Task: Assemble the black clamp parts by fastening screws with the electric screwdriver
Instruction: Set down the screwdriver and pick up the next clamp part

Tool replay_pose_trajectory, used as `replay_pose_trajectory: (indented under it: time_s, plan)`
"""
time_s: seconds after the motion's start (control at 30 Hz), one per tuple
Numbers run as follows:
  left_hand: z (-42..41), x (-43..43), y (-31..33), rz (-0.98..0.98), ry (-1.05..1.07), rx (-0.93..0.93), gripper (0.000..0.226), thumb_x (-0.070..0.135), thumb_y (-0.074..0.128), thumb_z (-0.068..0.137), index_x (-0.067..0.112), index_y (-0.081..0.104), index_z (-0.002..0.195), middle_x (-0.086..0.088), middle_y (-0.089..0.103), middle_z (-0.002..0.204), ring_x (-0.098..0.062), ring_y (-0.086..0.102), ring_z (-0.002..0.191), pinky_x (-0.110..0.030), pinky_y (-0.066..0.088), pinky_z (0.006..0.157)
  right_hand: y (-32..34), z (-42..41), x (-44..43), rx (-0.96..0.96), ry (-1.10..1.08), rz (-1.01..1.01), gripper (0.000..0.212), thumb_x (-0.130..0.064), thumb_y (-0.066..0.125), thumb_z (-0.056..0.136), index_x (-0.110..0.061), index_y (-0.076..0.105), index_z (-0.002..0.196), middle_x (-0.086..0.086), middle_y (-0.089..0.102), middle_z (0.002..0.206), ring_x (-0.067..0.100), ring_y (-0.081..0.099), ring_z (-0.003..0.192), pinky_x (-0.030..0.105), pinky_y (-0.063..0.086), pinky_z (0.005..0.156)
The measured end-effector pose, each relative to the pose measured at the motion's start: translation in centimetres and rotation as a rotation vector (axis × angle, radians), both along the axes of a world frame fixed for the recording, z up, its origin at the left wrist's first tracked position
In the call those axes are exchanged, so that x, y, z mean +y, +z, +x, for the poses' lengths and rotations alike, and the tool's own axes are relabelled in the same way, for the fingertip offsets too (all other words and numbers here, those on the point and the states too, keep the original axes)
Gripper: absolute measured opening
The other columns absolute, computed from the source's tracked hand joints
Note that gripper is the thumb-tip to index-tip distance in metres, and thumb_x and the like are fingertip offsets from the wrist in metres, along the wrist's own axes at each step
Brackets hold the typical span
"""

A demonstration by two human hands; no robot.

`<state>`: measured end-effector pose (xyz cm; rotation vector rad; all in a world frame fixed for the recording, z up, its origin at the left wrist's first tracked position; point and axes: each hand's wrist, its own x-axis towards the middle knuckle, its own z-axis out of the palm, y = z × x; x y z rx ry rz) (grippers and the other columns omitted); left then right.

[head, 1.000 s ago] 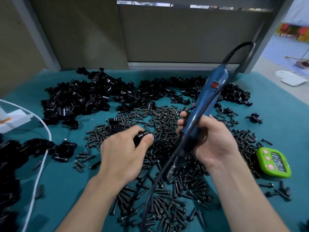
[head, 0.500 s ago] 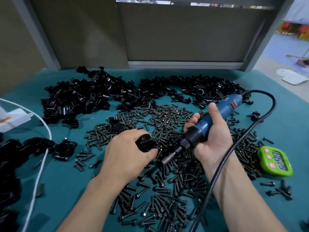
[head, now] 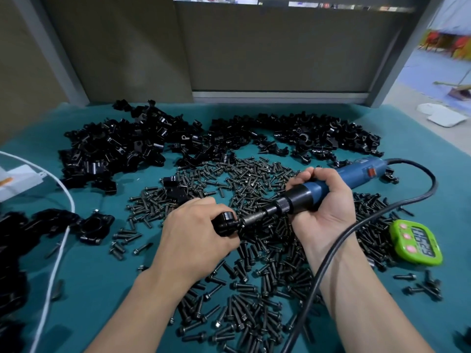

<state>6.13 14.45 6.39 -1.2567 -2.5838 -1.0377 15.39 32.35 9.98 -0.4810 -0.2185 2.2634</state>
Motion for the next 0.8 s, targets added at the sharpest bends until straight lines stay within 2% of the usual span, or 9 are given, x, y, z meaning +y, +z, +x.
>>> replay_pose_trajectory:
  time_s: [0.13,0.23,0.4,0.53,0.63,0.73,0.8]
  plan:
    - [0.0,0.0,0.1,-0.038,0.042,-0.045,0.023,0.052,0.062,0.058,0.034,0.069,0.071,0.012,0.058,0.072,-0.004,0.055,0.079,-0.029,0.049,0.063,0.1,0.0,0.0,-0.008,-0.029,0.032,0.019,0.006,0.056,0.091,-0.010,0.047,0.096,0.007,0.060,0.069,0.014,0.057,0.056,0.027,0.051,0.063]
    - [-0.2,0.0,0.0,-0.068,0.055,-0.055,0.025,0.054,0.060,0.057,0.034,0.068,0.070,0.024,0.059,0.091,0.000,0.055,0.082,-0.028,0.047,0.063,-0.1,-0.1,-0.2,-0.007,-0.043,0.049,0.019,0.005,0.056,0.092,-0.010,0.047,0.098,0.007,0.061,0.071,0.015,0.057,0.058,0.027,0.052,0.064]
    - [-0.4,0.0,0.0,-0.093,0.049,-0.062,0.027,0.053,0.060,0.058,0.029,0.067,0.067,0.026,0.059,0.092,-0.003,0.056,0.082,-0.025,0.043,0.059,-0.3,-0.4,-0.7,-0.023,-0.051,0.061,0.019,0.005,0.057,0.092,-0.010,0.047,0.097,0.006,0.061,0.072,0.015,0.058,0.059,0.028,0.051,0.067]
    - [-0.3,0.0,0.0,-0.101,0.054,-0.113,0.024,0.047,0.073,0.060,0.024,0.063,0.063,0.025,0.061,0.082,-0.003,0.058,0.072,-0.017,0.033,0.048,-0.3,-0.5,-0.9,-0.018,-0.062,0.075,0.023,0.006,0.056,0.093,-0.011,0.045,0.103,0.007,0.060,0.074,0.015,0.057,0.059,0.028,0.051,0.067]
    - [-0.2,0.0,0.0,-0.104,0.078,-0.176,0.023,0.037,0.081,0.063,0.022,0.064,0.063,0.022,0.063,0.069,-0.006,0.059,0.062,-0.015,0.041,0.049,0.0,-0.5,-1.2,-0.013,-0.075,0.111,0.022,0.007,0.057,0.092,-0.011,0.046,0.101,0.009,0.061,0.075,0.016,0.058,0.060,0.029,0.053,0.065]
    - [-0.2,0.1,0.1,-0.103,0.087,-0.214,0.021,0.033,0.082,0.063,0.022,0.065,0.063,0.017,0.062,0.060,-0.007,0.055,0.049,-0.014,0.037,0.043,0.3,-0.5,-1.4,-0.018,-0.073,0.140,0.019,0.008,0.056,0.093,-0.010,0.048,0.097,0.008,0.061,0.073,0.016,0.057,0.059,0.029,0.053,0.064]
    - [-0.2,0.2,0.1,-0.116,0.093,-0.223,0.022,0.034,0.083,0.064,0.022,0.065,0.063,0.016,0.062,0.059,-0.007,0.054,0.047,-0.014,0.035,0.041,0.3,-0.5,-1.5,-0.020,-0.072,0.138,0.019,0.008,0.056,0.093,-0.009,0.048,0.096,0.008,0.061,0.073,0.016,0.058,0.059,0.029,0.053,0.064]
